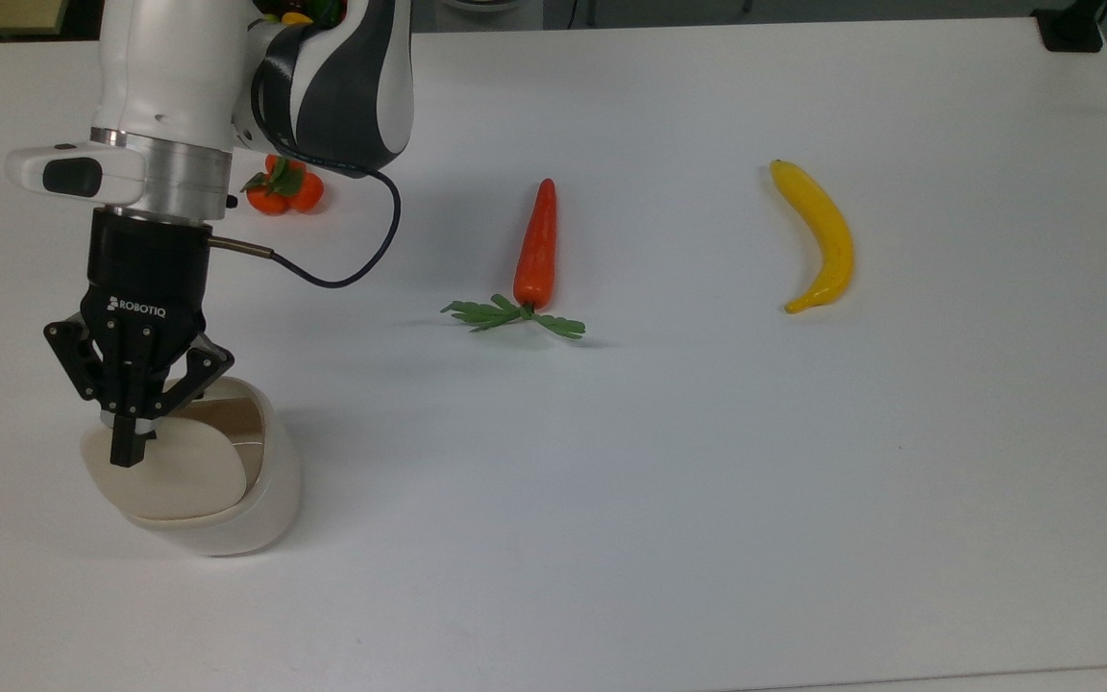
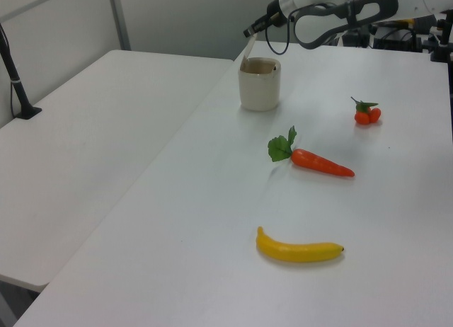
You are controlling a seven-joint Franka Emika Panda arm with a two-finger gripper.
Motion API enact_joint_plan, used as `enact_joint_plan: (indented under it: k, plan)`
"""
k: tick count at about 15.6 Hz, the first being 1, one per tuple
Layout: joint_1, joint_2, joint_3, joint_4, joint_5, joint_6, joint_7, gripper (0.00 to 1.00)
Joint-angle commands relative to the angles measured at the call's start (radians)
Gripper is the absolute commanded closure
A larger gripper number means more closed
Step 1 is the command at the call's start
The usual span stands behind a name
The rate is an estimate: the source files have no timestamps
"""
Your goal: Close garbage bin
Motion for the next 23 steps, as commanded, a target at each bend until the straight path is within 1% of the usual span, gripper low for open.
enact_joint_plan:
  k: [1,3,4,7,9,15,23]
  plan:
    - [-0.014,-0.121,0.021,-0.180,-0.015,-0.023,-0.036,1.00]
    - [-0.015,-0.141,0.021,-0.204,-0.015,-0.058,-0.061,1.00]
    - [-0.017,-0.155,0.021,-0.211,-0.015,-0.111,-0.065,1.00]
    - [-0.032,-0.170,0.021,-0.211,-0.015,-0.211,-0.096,1.00]
    - [-0.034,-0.169,0.021,-0.211,-0.015,-0.245,-0.114,1.00]
    - [-0.035,-0.158,0.021,-0.234,-0.015,-0.252,-0.150,1.00]
    - [-0.034,-0.129,0.021,-0.234,-0.015,-0.250,-0.162,1.00]
